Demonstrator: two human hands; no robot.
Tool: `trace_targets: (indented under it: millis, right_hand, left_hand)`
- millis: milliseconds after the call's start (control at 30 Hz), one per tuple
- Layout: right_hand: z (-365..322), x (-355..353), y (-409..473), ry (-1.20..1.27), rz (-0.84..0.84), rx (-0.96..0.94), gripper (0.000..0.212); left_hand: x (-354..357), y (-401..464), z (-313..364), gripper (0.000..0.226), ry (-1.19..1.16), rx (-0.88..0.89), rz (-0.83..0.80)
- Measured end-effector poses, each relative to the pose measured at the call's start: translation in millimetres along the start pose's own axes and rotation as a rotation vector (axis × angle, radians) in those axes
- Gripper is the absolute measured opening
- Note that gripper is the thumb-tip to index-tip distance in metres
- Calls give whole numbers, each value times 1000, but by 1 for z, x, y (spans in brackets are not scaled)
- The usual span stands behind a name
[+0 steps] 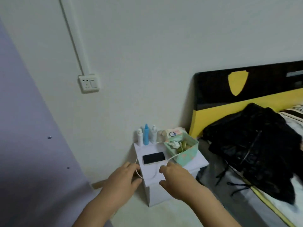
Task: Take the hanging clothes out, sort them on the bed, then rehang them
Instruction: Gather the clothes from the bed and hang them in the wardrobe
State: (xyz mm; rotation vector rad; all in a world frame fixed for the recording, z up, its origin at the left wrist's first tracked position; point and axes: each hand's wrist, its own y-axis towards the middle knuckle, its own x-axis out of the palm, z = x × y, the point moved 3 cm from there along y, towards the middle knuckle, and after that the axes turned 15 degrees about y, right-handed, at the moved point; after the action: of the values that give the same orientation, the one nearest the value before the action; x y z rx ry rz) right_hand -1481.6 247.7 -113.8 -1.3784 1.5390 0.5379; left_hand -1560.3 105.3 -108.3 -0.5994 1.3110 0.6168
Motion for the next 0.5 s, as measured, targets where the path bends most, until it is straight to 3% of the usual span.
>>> trace_targets:
  millis: [500]
  right_hand:
    - [209, -87, -62, 96, 196, 412, 33]
  left_hand:
    - [33, 130, 200, 35, -7, 373, -76]
